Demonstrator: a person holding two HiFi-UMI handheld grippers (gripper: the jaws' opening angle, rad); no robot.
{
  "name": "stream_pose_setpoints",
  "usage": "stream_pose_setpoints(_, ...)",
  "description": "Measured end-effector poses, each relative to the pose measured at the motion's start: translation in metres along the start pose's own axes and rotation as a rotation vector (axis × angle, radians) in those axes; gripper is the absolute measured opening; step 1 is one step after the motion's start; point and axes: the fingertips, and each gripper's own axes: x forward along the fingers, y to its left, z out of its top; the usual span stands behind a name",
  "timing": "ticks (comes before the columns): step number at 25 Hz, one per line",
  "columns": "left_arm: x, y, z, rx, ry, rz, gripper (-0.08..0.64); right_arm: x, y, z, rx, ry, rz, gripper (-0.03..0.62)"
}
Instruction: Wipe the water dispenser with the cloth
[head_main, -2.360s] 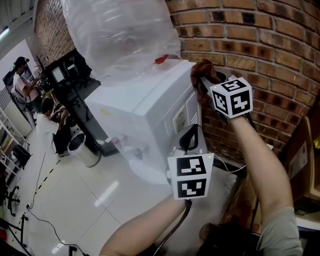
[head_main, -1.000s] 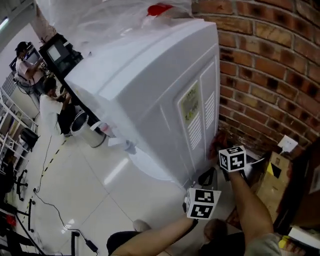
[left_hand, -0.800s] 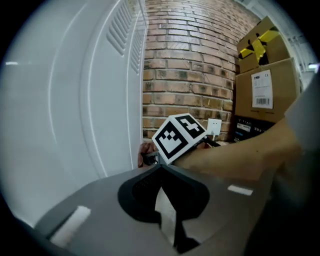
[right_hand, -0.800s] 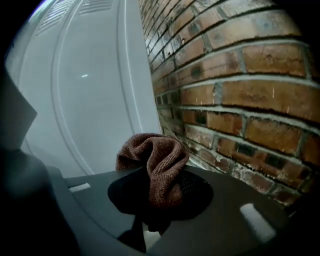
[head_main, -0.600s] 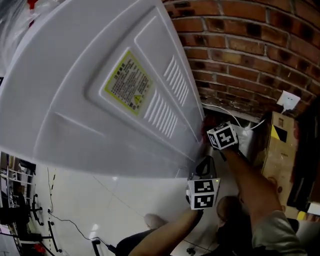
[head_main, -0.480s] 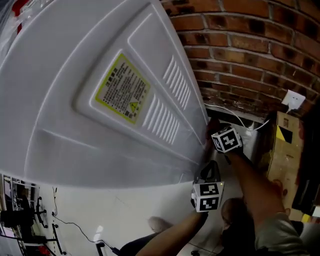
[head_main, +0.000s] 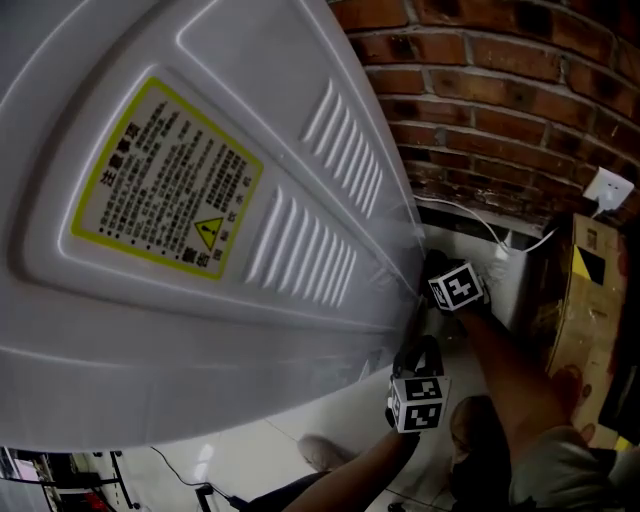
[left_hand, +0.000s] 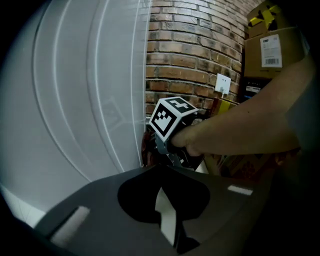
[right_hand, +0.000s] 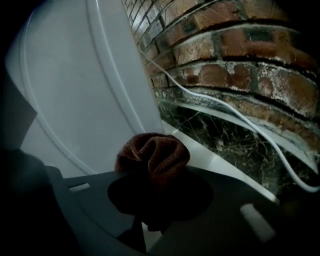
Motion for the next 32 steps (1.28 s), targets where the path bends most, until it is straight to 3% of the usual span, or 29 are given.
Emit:
stream_pose_setpoints(5, -0.012, -0.001, 0.014, 0.012, -0.041, -0.009, 0.0, -0.022, 0.0, -0.014, -0.054, 0.058, -0.018, 0.101)
stream_pose_setpoints(11, -0.068, 0.004, 0.061, 0.056, -0.156, 0.011, 0.0, -0.1, 0.017, 0.013, -0.081, 0.041, 0.026, 0.104)
stream_pose_setpoints(14, -0.111, 0.0, 0.071, 0.118, -0.189, -0.005, 0.0, -0.146, 0.038, 0.012, -0.134, 0.092, 0.04, 0.106)
stream_pose_setpoints(19, -0.181, 0.008, 0.078, 0.232, -0.181, -0.023, 0.0, -0.205, 0.086, -0.025, -0.22, 0.186, 0.078, 0.106)
stream_pose_setpoints(22, -0.217, 0.008, 0.096, 0.206, -0.228, -0.053, 0.0, -0.219, 0.111, -0.05, -0.226, 0.208, 0.089, 0.106)
stream_pose_setpoints(27, -0.246, 0.001, 0.114, 0.061, -0.298, -0.114, 0.0, -0.213, 0.127, -0.074, -0.224, 0.205, 0.034, 0.116)
stream_pose_setpoints(30, -0.255, -0.004, 0.121, 0.074, -0.333, -0.099, 0.0, -0.207, 0.118, -0.087, -0.198, 0.229, 0.02, 0.259)
stream_pose_setpoints(32, -0.263, 0.0, 0.118, 0.063, -0.343, -0.081, 0.0, -0.218, 0.115, -0.09, -0.184, 0.206, 0.032, 0.27)
